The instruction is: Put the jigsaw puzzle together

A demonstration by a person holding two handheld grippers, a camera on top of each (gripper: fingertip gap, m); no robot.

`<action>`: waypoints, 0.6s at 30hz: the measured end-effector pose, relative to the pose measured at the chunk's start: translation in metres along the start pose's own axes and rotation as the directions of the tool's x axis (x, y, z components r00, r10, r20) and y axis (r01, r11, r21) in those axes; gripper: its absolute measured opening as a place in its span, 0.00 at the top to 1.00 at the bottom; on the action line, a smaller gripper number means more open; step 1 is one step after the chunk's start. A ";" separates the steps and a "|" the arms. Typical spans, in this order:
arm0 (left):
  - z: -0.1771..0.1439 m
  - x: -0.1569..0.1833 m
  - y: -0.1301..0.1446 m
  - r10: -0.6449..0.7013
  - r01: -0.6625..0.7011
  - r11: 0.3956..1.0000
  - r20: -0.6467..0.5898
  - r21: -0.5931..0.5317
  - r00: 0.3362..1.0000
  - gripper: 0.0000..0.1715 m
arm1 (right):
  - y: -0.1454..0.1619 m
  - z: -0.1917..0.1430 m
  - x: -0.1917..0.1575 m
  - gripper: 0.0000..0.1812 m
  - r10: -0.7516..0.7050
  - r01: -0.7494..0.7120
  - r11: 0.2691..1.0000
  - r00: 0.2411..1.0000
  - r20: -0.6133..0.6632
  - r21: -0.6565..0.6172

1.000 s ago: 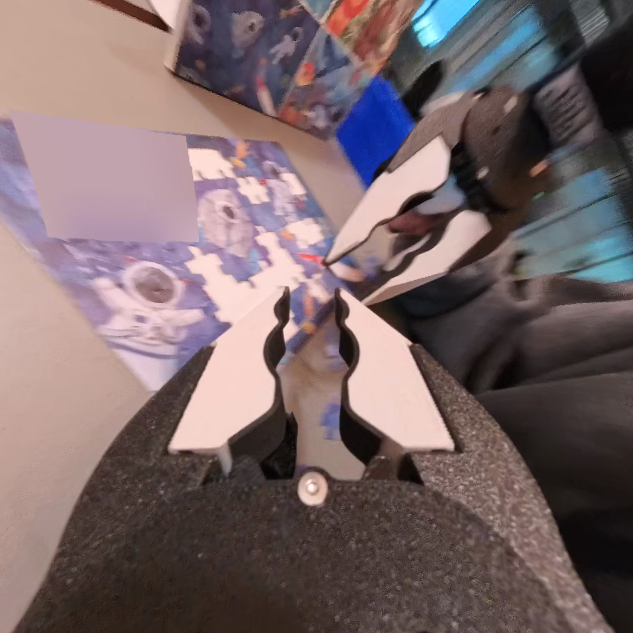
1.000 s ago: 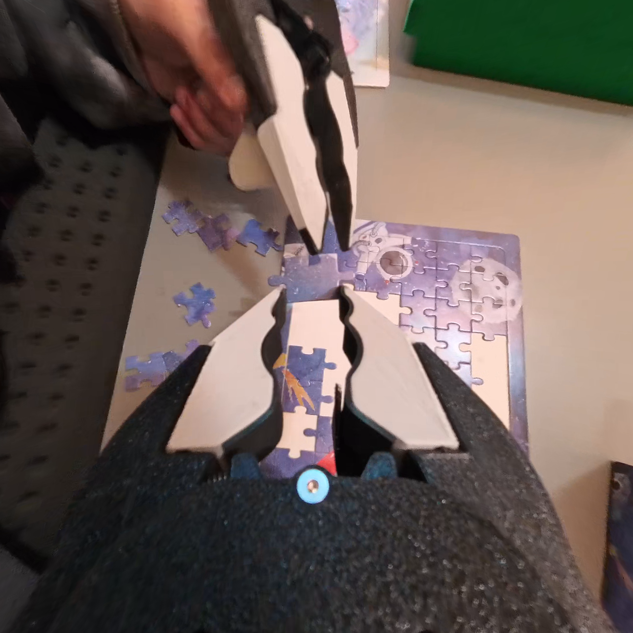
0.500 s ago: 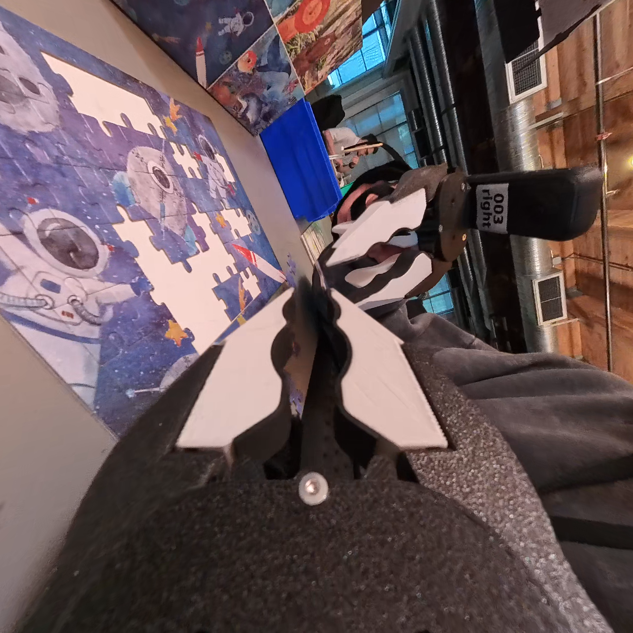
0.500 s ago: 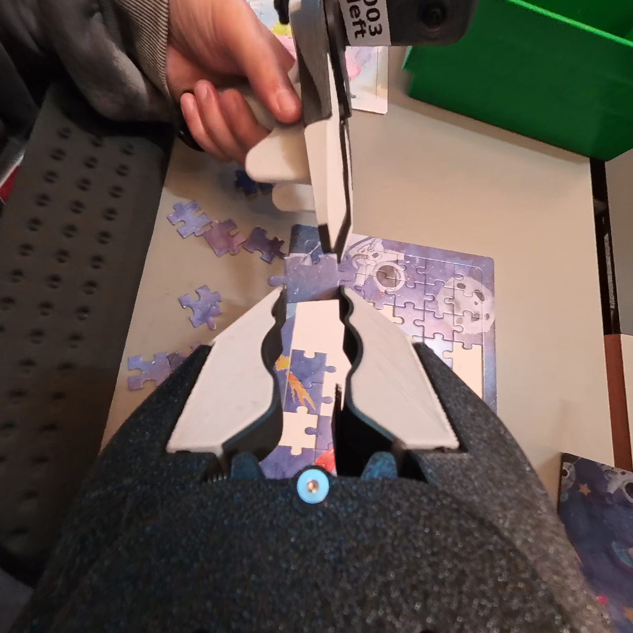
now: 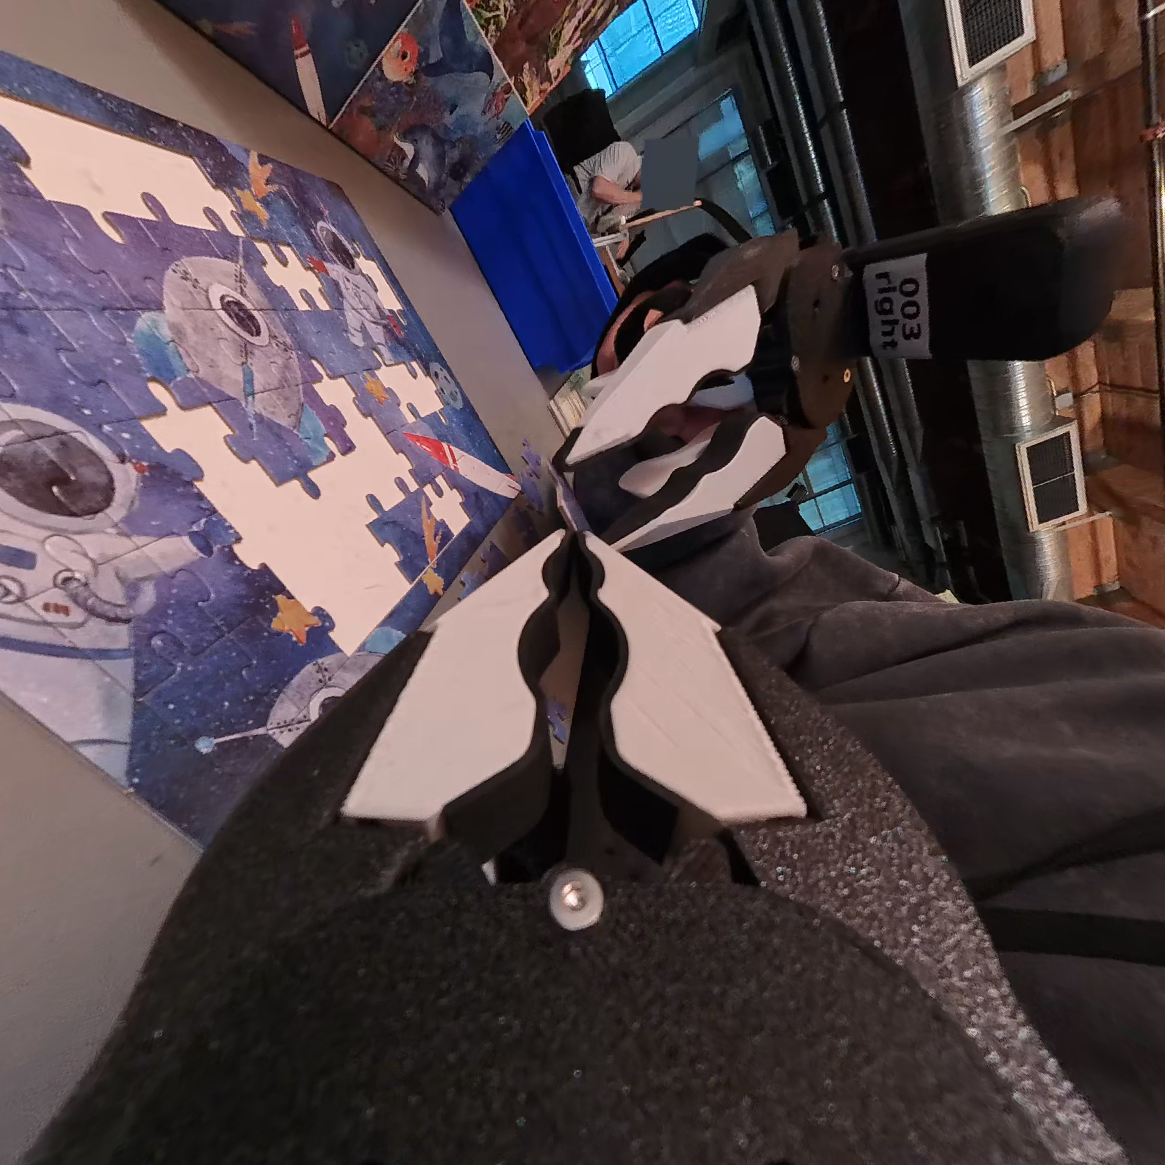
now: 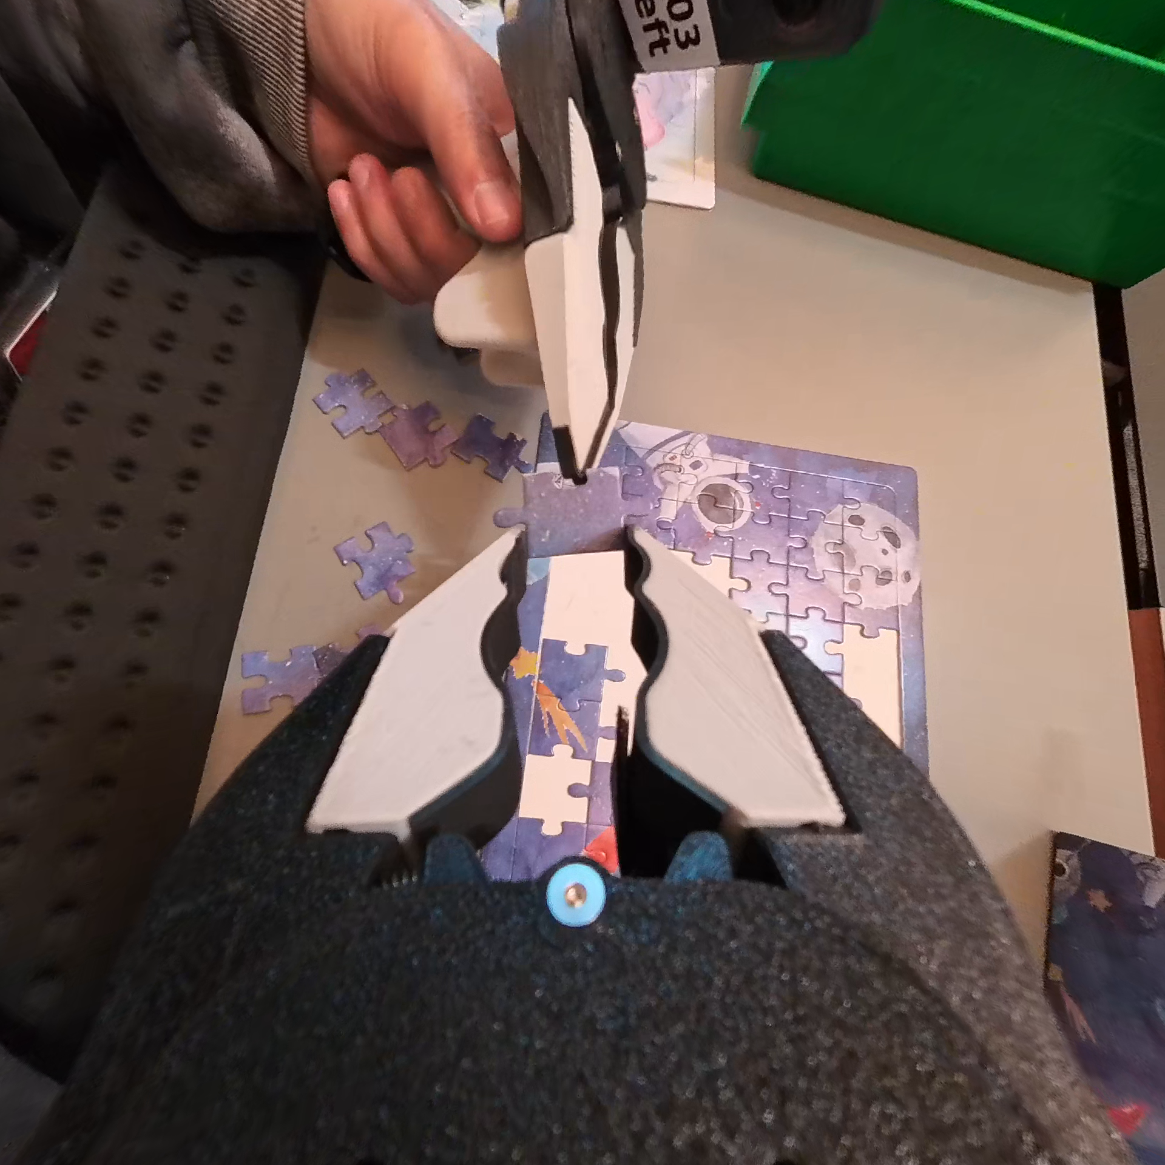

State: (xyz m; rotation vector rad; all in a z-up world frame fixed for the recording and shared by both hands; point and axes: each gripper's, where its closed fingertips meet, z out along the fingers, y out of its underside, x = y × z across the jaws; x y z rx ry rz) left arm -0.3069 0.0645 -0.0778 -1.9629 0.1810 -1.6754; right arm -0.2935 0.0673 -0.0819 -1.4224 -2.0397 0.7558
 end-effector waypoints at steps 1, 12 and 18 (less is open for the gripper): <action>0.000 0.001 0.000 0.000 0.000 1.000 -0.006 0.003 1.000 1.00 | 0.000 0.000 0.000 0.83 0.000 0.000 1.000 1.000 0.000 0.000; -0.002 -0.006 -0.003 -0.048 0.048 0.999 -0.013 0.012 0.999 0.98 | 0.000 0.010 -0.005 0.83 -0.032 0.032 0.999 0.999 0.005 -0.030; -0.003 -0.009 -0.002 -0.046 0.046 0.999 0.005 0.009 0.999 0.99 | 0.004 0.009 0.006 0.87 -0.008 0.007 0.999 0.999 -0.032 -0.039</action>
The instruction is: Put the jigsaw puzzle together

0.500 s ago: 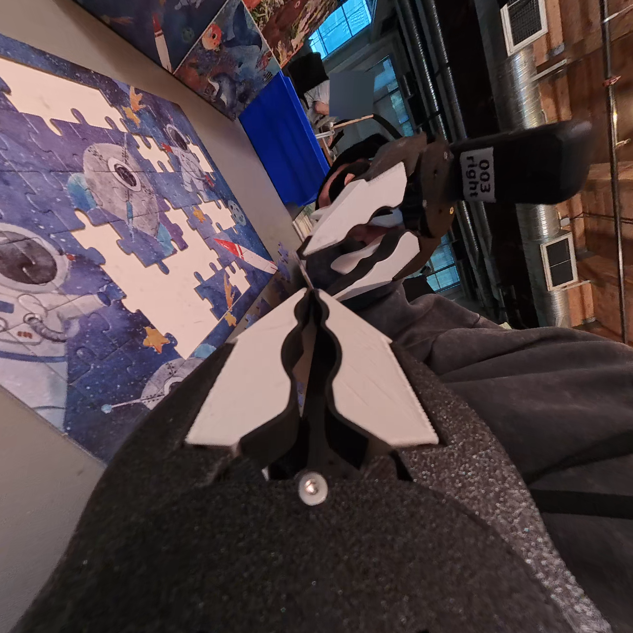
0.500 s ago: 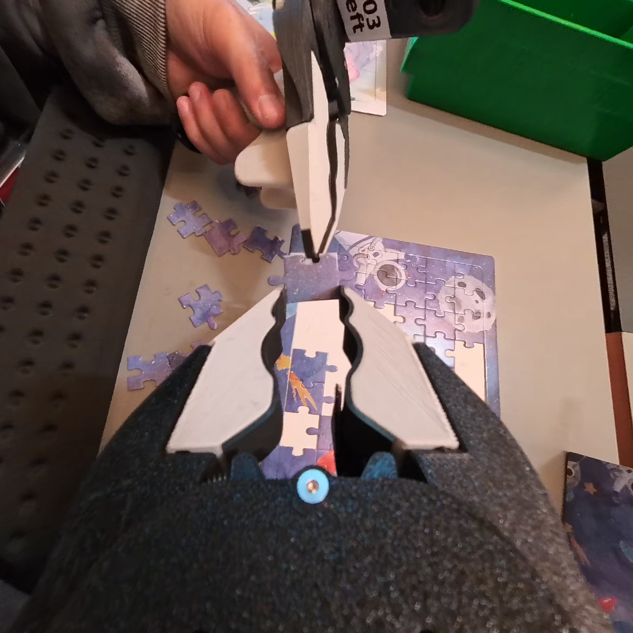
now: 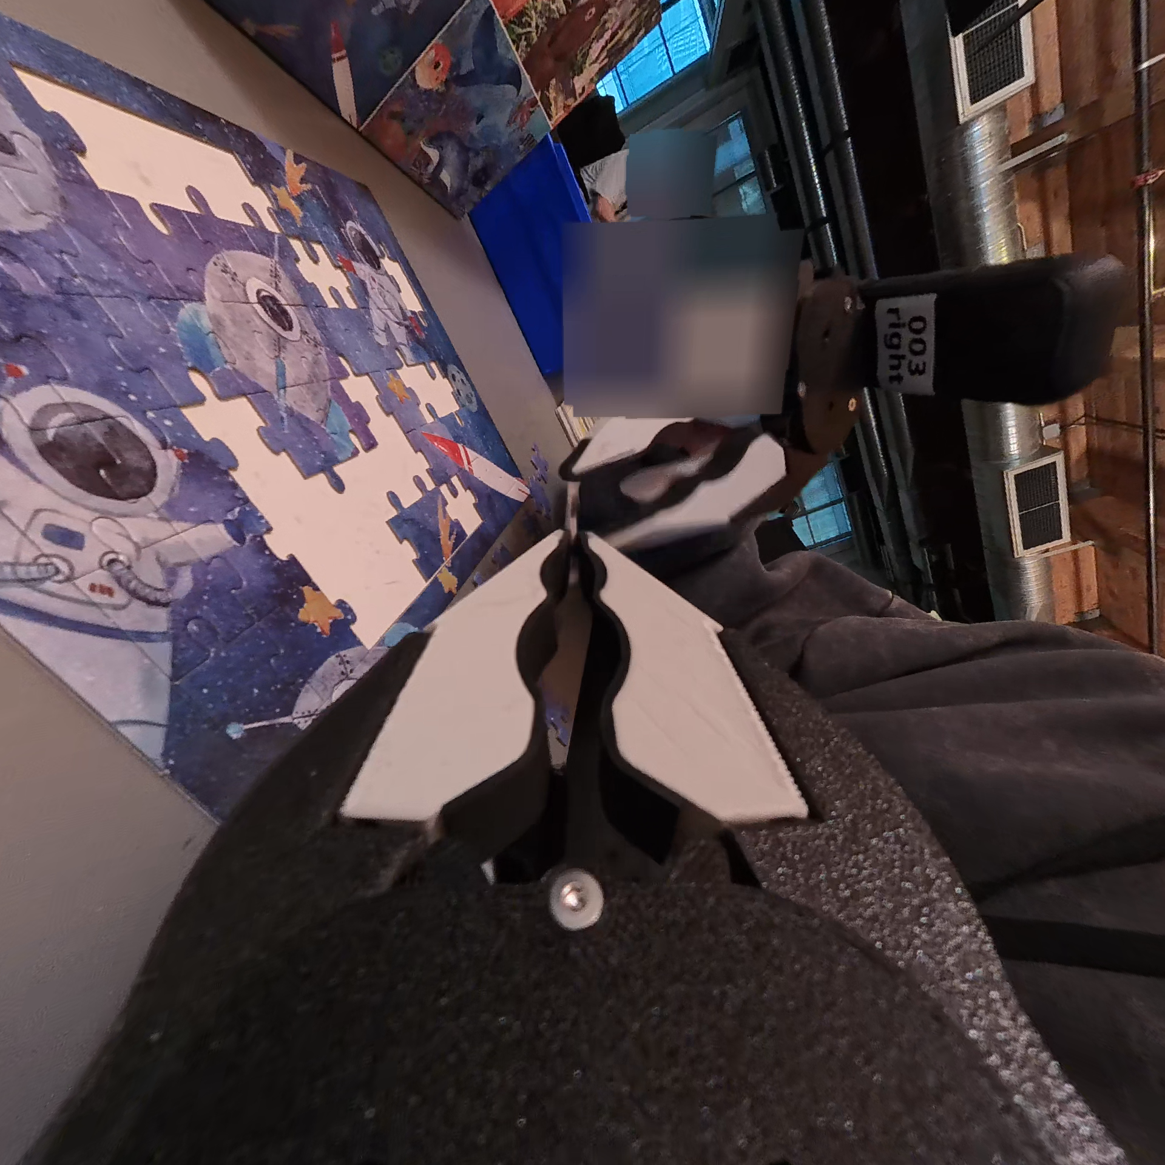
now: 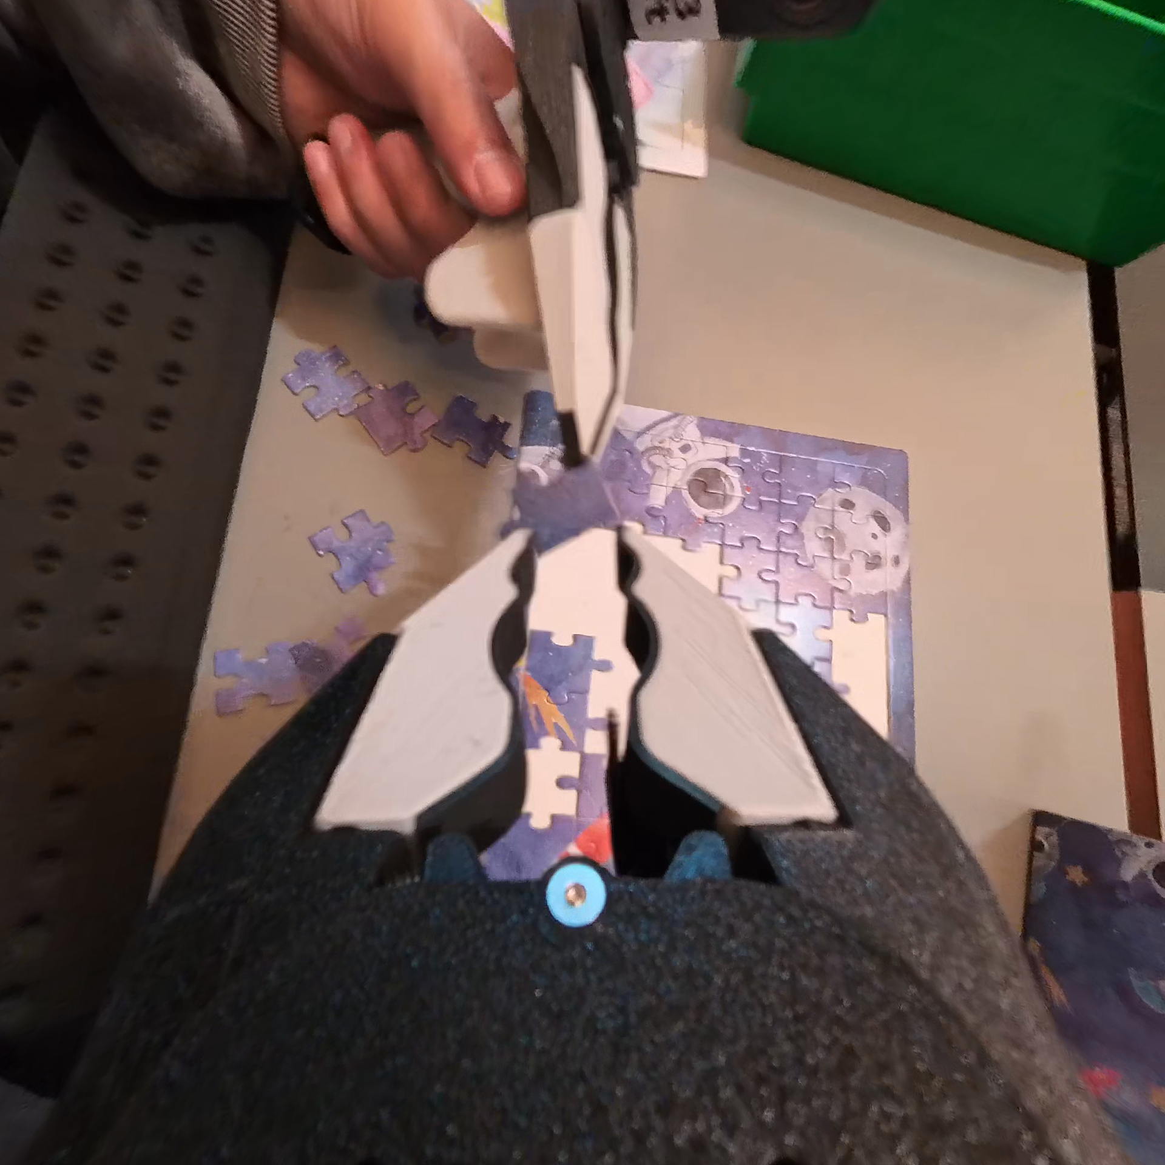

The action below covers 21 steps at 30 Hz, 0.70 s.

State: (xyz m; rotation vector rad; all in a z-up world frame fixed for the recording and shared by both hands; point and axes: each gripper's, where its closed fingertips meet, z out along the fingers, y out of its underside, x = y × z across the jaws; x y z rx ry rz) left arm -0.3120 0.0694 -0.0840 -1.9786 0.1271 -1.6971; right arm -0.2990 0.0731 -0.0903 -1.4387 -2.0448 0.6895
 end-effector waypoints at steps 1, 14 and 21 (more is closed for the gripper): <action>0.000 0.000 0.001 0.002 -0.002 1.000 0.000 -0.006 1.000 0.99 | 0.004 -0.003 0.005 0.93 -0.001 0.001 1.000 1.000 -0.022 -0.006; -0.017 -0.002 -0.026 0.035 -0.038 0.988 0.025 0.148 0.999 0.99 | 0.000 0.000 0.013 0.83 0.087 -0.086 0.995 0.996 -0.021 0.059; -0.011 -0.001 -0.019 0.054 -0.058 0.993 0.038 0.106 0.998 0.99 | -0.005 0.000 0.004 0.81 0.018 -0.019 0.996 1.000 0.007 0.091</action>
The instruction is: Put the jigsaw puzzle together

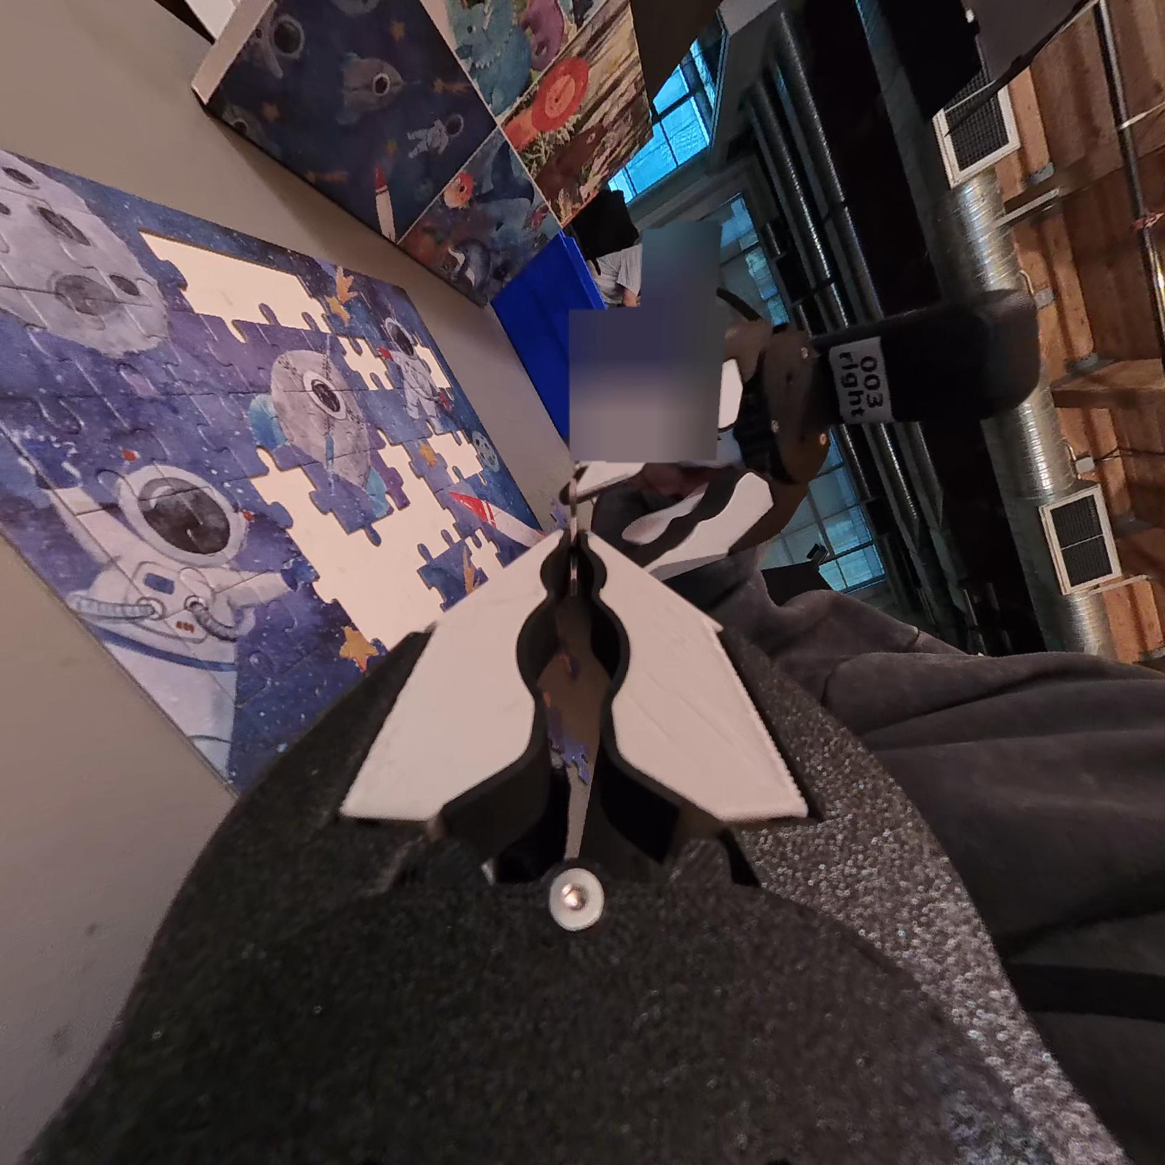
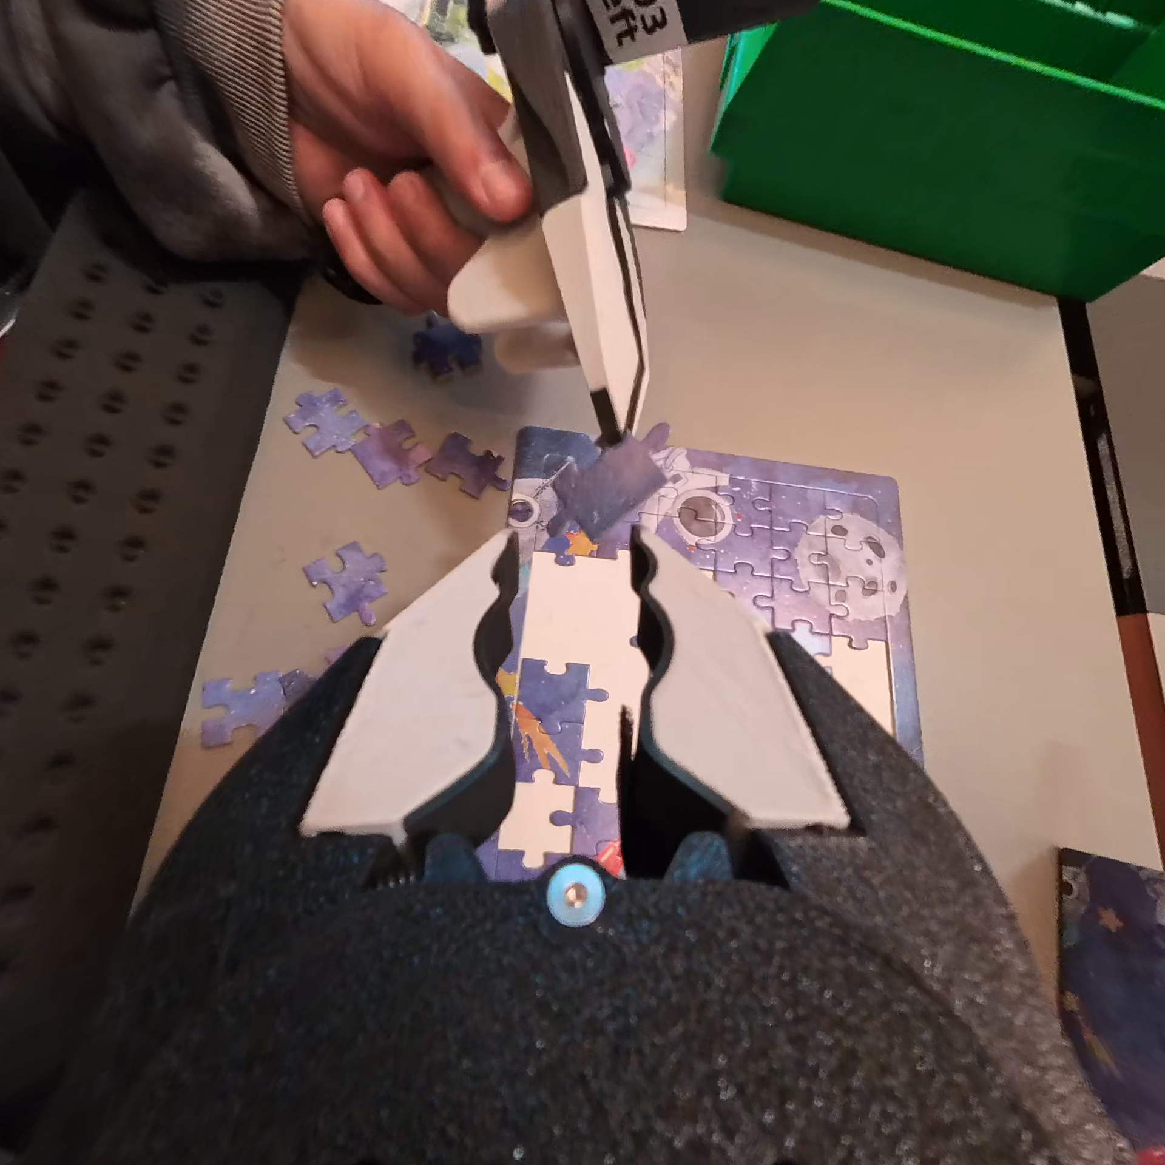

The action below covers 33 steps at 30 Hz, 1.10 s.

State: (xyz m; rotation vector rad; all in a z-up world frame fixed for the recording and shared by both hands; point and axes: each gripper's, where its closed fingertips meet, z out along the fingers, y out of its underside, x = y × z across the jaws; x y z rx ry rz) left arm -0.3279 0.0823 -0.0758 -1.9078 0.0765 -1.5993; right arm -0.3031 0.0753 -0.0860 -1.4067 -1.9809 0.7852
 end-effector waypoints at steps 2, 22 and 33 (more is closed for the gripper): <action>0.002 -0.005 0.005 0.008 -0.007 0.999 0.027 -0.032 1.000 0.99 | -0.001 -0.001 0.000 0.80 -0.012 0.012 1.000 1.000 -0.006 0.004; 0.007 -0.017 0.022 0.024 -0.013 0.993 0.087 -0.120 0.996 0.99 | 0.026 0.024 -0.003 0.80 -0.132 0.122 0.977 0.990 -0.047 -0.177; -0.010 -0.015 -0.010 -0.011 0.007 0.998 0.066 0.062 0.998 0.99 | 0.002 0.027 0.021 0.73 0.208 -0.209 0.978 0.976 -0.065 -0.006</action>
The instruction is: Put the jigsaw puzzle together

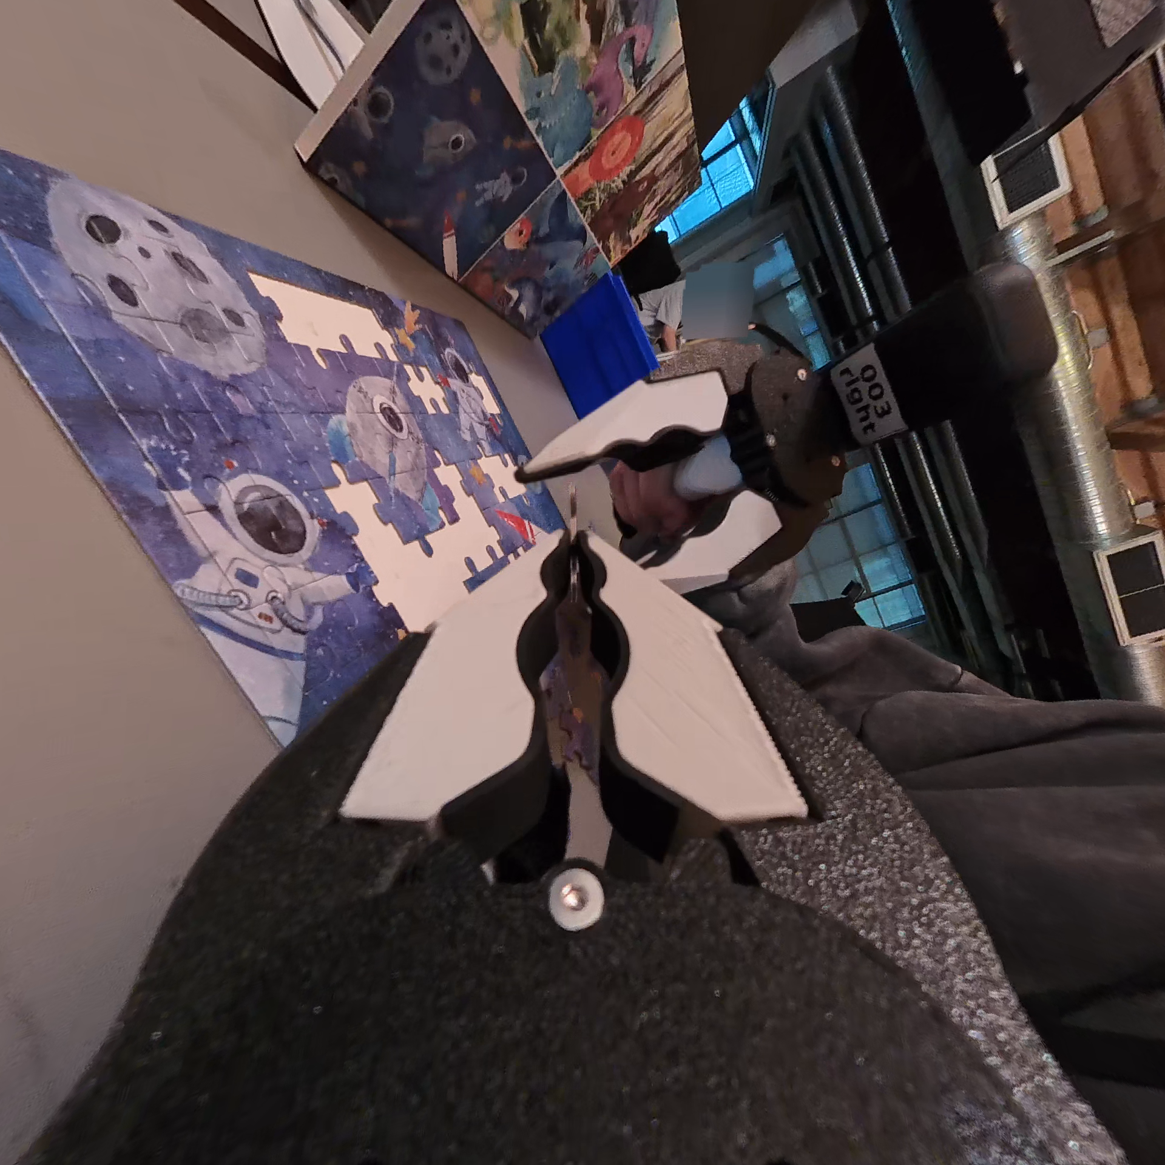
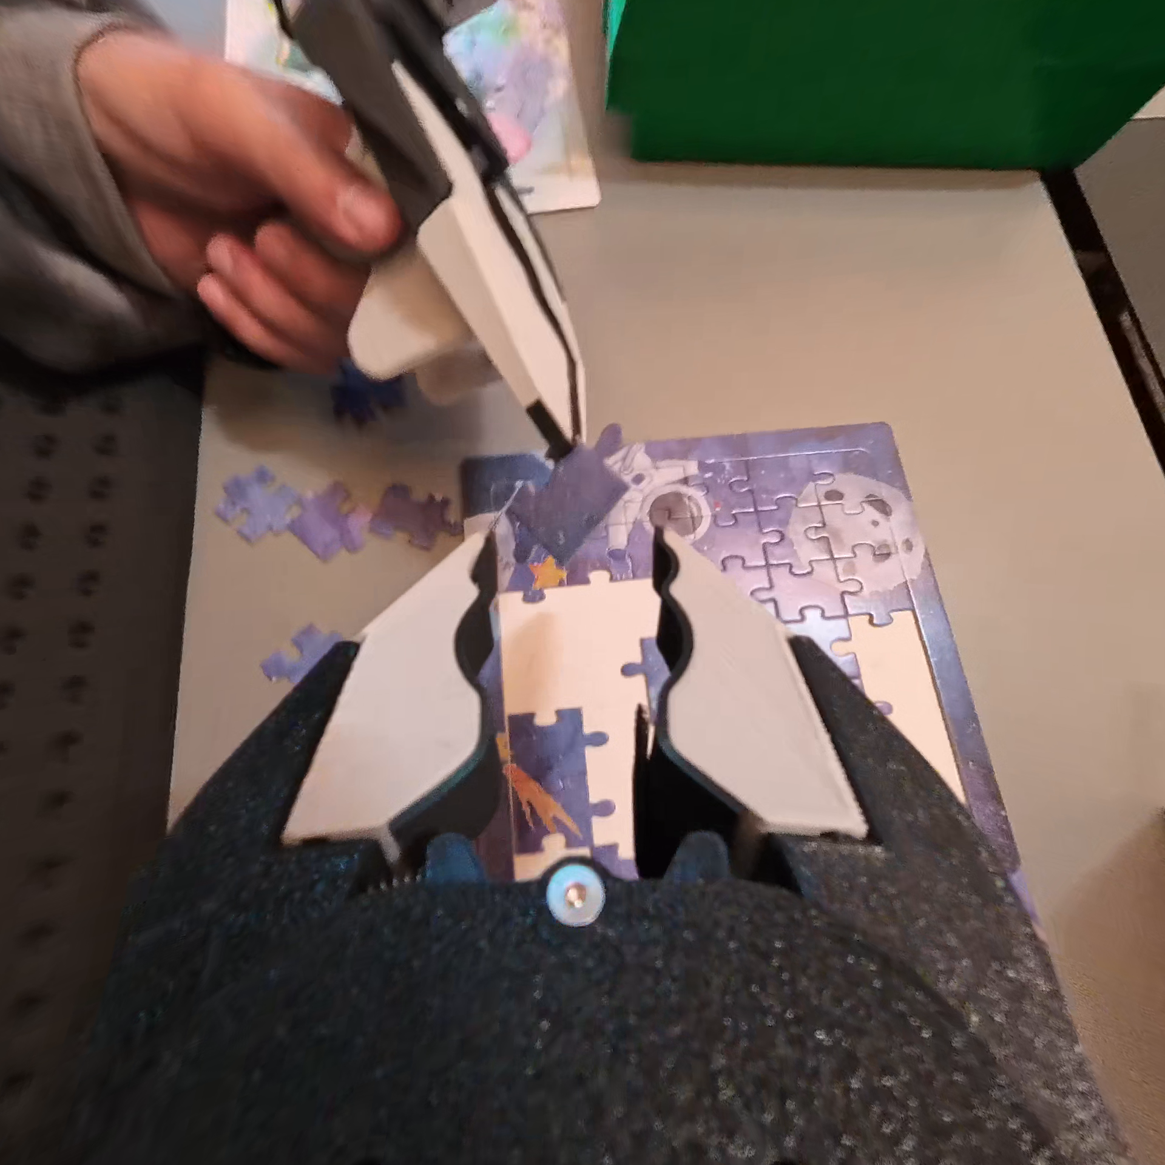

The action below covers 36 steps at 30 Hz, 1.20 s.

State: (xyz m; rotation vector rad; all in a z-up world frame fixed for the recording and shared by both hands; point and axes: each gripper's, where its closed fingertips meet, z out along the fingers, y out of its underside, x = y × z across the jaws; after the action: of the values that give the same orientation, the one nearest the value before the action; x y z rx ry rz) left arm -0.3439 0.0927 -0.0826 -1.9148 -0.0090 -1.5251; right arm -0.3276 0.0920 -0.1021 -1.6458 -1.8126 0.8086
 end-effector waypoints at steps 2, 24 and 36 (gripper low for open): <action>0.001 0.002 0.000 -0.006 0.006 1.000 -0.009 0.004 1.000 0.99 | 0.000 0.002 0.004 0.75 0.008 -0.008 1.000 1.000 -0.020 -0.009; 0.008 -0.011 0.004 0.051 -0.049 0.999 0.106 -0.022 0.993 0.89 | 0.047 -0.044 0.076 0.97 -0.049 0.005 0.976 0.979 -0.196 -0.217; 0.008 -0.024 0.015 0.293 -0.251 0.952 0.270 -0.177 0.917 0.90 | 0.098 -0.034 0.140 0.97 0.052 -0.119 0.919 0.982 -0.183 -0.377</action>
State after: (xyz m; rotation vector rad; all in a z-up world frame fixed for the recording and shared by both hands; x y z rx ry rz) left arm -0.3380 0.0945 -0.1112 -2.1362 0.2303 -1.0717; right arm -0.2503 0.2401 -0.1517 -1.9851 -1.8722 0.3397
